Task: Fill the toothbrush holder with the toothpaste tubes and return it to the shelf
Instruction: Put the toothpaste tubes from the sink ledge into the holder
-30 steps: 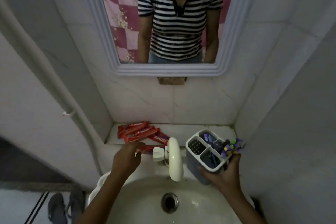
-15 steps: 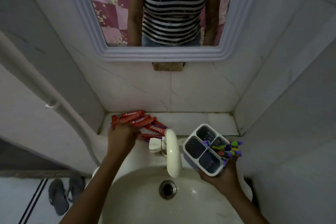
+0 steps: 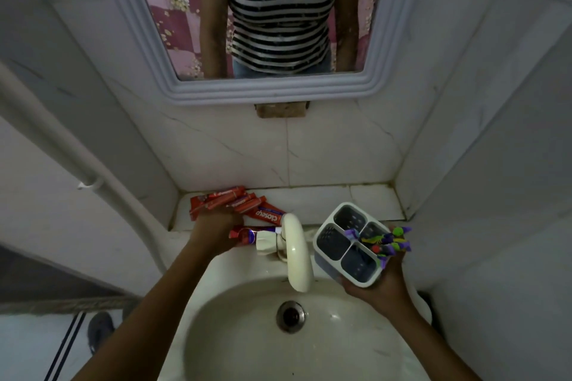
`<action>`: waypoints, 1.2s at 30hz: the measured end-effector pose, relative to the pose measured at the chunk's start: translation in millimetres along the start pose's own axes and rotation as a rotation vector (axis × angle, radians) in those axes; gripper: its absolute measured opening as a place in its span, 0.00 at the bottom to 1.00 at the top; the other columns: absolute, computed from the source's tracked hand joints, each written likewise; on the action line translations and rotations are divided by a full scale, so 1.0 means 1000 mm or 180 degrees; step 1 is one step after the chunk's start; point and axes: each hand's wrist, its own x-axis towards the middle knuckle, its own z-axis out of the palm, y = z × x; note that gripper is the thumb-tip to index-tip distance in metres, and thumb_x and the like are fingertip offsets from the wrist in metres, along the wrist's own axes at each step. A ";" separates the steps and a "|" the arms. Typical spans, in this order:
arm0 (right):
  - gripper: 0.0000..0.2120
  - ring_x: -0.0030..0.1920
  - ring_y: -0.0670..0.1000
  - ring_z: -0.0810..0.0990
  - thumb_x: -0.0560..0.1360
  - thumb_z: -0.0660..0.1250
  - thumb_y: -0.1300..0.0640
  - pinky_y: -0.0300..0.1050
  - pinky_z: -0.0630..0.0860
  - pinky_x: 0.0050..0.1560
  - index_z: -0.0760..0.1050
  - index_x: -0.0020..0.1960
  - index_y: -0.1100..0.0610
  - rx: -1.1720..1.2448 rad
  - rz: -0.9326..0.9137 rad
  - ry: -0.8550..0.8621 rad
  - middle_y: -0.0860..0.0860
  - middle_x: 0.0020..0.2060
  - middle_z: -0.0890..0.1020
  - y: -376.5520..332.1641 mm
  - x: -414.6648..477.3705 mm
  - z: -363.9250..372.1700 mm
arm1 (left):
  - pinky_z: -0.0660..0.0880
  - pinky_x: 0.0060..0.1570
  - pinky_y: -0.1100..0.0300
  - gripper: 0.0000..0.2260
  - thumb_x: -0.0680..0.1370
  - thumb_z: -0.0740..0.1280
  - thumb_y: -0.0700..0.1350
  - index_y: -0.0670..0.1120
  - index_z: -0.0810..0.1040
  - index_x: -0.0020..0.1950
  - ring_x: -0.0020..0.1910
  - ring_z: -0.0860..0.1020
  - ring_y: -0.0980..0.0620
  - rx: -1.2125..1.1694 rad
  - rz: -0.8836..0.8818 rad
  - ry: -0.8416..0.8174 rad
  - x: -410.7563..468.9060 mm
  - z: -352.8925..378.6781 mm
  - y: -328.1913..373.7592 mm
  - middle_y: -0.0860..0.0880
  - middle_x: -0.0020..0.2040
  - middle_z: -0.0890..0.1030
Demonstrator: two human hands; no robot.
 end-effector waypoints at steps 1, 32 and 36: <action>0.46 0.76 0.64 0.64 0.66 0.69 0.33 0.60 0.67 0.73 0.61 0.78 0.50 0.0060 0.0084 -0.0098 0.57 0.78 0.64 -0.002 0.002 -0.004 | 0.79 0.47 0.54 0.17 0.69 0.63 0.62 0.50 0.83 0.39 0.46 0.82 0.49 0.0027 -0.0024 0.0007 -0.001 0.003 -0.001 0.50 0.43 0.86; 0.57 0.76 0.65 0.62 0.56 0.80 0.37 0.60 0.62 0.77 0.60 0.78 0.51 0.0323 0.0220 -0.0677 0.58 0.78 0.62 0.000 -0.002 0.008 | 0.78 0.48 0.53 0.12 0.72 0.73 0.42 0.44 0.82 0.55 0.47 0.80 0.46 -0.2167 0.1022 0.0714 0.064 -0.138 0.168 0.45 0.48 0.82; 0.58 0.77 0.63 0.63 0.55 0.80 0.36 0.62 0.71 0.70 0.60 0.78 0.51 0.0373 0.0262 -0.0531 0.57 0.78 0.63 -0.001 0.001 0.002 | 0.75 0.45 0.56 0.13 0.71 0.72 0.45 0.49 0.83 0.55 0.50 0.80 0.47 -0.1153 0.1219 0.0009 0.068 -0.122 0.183 0.46 0.51 0.85</action>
